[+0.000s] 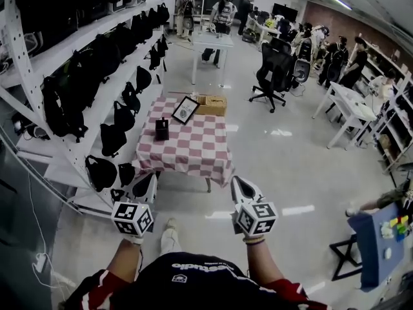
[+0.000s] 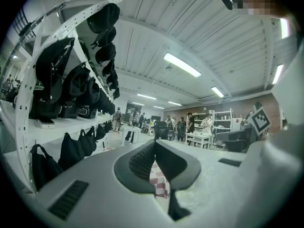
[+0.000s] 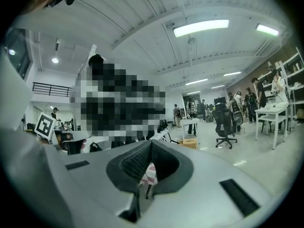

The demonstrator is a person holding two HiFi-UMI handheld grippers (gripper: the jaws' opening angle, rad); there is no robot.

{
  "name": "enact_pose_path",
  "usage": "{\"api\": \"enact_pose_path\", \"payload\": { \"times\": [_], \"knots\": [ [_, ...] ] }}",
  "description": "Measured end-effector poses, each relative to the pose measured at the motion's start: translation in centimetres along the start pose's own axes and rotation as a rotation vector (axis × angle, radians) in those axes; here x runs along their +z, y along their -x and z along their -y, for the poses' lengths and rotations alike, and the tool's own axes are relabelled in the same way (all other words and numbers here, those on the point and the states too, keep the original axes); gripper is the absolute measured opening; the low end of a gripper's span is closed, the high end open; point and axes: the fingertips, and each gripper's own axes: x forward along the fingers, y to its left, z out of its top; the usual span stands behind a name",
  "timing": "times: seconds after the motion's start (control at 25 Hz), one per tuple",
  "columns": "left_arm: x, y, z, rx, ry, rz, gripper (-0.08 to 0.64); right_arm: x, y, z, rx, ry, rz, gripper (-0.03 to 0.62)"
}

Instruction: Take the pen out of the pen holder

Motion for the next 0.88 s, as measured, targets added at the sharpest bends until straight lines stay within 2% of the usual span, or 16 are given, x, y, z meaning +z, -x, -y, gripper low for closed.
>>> {"api": "enact_pose_path", "payload": {
  "times": [0.32,0.56,0.88],
  "knots": [
    [0.3,-5.1,-3.6,0.007,0.009,-0.006,0.006,1.0,-6.2,1.5,-0.002,-0.007,-0.004,0.002],
    [0.5,-10.2,-6.9,0.023,-0.059,-0.03,0.006,1.7,-11.9,2.1,0.015,0.01,-0.032,0.002],
    [1.4,-17.1,-11.2,-0.009,-0.034,-0.051,0.006,2.9,-19.4,3.6,0.003,-0.001,-0.056,0.002]
  ]
}}
